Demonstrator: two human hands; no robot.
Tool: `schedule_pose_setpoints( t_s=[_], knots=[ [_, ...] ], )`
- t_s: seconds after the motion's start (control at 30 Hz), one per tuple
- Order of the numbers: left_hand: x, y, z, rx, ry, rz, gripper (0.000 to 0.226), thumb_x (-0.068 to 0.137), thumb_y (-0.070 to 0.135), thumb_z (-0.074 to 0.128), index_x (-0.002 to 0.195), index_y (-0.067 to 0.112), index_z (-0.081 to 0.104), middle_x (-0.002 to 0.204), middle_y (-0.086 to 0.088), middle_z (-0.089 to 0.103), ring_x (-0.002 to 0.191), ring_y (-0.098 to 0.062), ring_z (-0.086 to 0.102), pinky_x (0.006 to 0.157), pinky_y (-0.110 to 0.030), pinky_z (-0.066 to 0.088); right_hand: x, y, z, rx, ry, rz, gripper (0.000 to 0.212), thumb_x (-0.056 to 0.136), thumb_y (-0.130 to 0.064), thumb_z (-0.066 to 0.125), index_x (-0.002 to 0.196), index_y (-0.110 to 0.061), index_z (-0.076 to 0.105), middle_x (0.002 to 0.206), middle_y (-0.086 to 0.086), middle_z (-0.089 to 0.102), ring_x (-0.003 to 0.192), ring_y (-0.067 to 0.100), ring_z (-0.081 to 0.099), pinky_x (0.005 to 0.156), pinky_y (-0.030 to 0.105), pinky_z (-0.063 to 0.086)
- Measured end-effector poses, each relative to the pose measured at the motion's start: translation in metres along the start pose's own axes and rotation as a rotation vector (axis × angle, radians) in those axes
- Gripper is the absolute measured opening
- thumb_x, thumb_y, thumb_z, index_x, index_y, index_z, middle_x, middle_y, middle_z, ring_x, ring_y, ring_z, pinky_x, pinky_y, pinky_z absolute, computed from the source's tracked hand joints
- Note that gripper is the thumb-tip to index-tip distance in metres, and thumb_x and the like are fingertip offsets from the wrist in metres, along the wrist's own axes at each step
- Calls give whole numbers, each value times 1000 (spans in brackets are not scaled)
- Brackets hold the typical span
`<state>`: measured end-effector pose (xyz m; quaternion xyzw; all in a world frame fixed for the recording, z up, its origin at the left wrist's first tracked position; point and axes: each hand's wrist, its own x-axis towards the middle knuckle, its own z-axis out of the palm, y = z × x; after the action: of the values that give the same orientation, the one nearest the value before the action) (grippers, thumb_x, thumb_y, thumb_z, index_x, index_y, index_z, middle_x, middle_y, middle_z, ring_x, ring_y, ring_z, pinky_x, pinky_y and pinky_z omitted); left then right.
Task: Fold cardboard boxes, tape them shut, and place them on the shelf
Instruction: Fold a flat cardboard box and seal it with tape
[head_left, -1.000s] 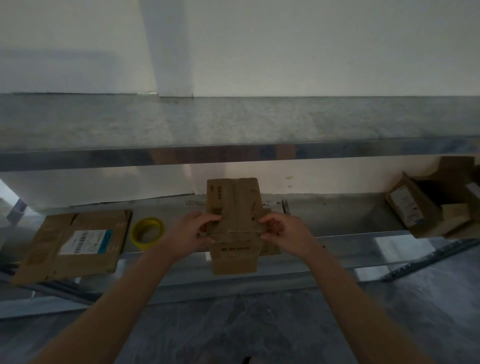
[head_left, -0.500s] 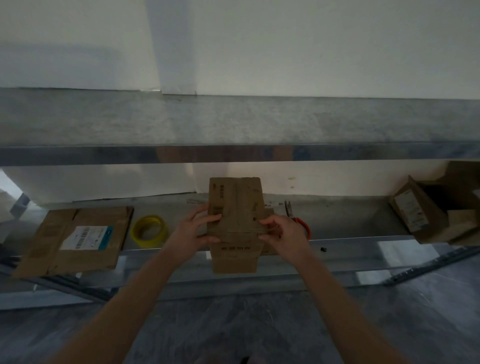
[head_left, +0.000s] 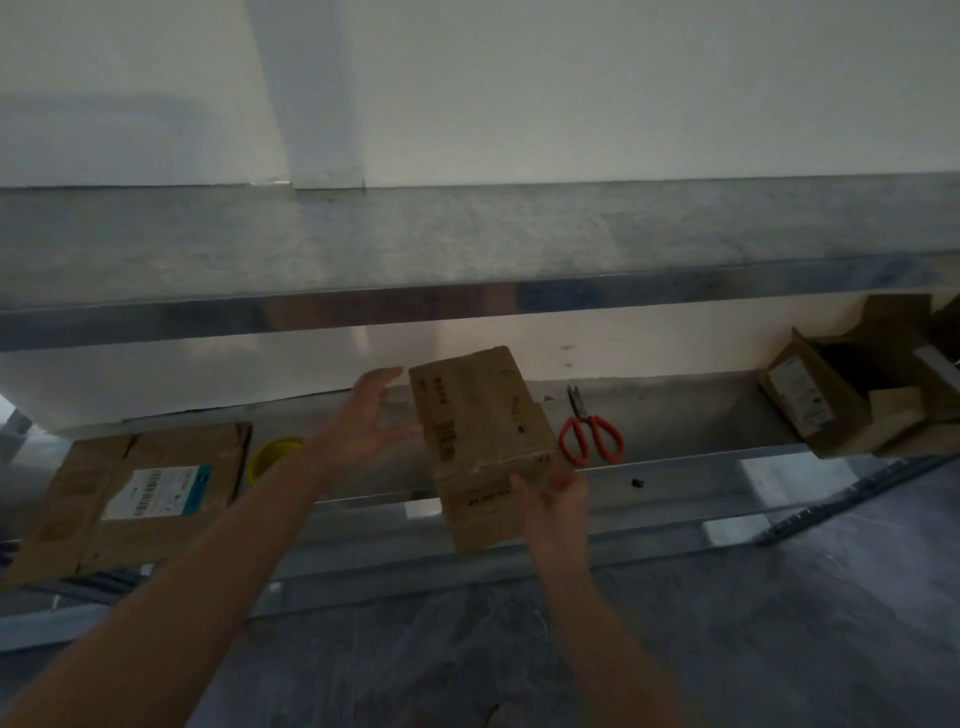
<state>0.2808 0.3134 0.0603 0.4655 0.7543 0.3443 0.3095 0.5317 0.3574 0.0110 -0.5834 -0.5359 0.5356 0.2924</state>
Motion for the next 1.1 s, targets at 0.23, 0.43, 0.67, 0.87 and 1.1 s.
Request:
schedule_pose_setpoints(
  t_s=[0.23, 0.43, 0.67, 0.87, 1.1],
  knots=[
    [48, 2, -9, -92, -226, -29, 36, 97, 21, 53, 132, 26, 45, 137, 0, 42, 130, -18, 40, 104, -31, 32, -21, -5, 20, -56, -130, -89, 63, 78, -30, 81, 127, -27, 40, 128, -8, 52, 117, 9, 54, 100, 33, 49],
    [11, -15, -4, 34, -51, -4, 46, 86, 28, 69, 129, 24, 55, 119, -3, 50, 101, -11, 54, 99, -25, 45, -34, -7, 19, -68, -106, -257, 99, 65, -58, 85, 144, -41, 28, 145, -6, 43, 129, 13, 48, 96, 38, 53],
    [-72, -8, 25, -1, 284, -113, 38, 89, 29, 66, 123, 19, 54, 114, 1, 56, 93, -14, 59, 84, -35, 53, -14, -22, 9, -175, -131, -293, 78, 72, -31, 80, 135, -41, 36, 139, -7, 43, 129, 14, 46, 106, 44, 46],
    [-94, 0, 45, -44, 405, -171, 41, 88, 30, 66, 122, 17, 47, 114, 2, 53, 96, -15, 59, 84, -35, 53, 19, -53, 7, -249, -226, -318, 65, 83, -21, 76, 140, -26, 46, 136, -3, 52, 124, 13, 50, 108, 41, 45],
    [-76, 3, 43, -121, 199, -76, 75, 76, 20, 79, 138, 19, 37, 119, 5, 53, 112, -14, 56, 88, -21, 46, 16, -47, -4, -226, -58, -143, 79, 90, -35, 68, 148, -12, 21, 149, 11, 28, 131, 25, 41, 100, 33, 39]
  ],
)
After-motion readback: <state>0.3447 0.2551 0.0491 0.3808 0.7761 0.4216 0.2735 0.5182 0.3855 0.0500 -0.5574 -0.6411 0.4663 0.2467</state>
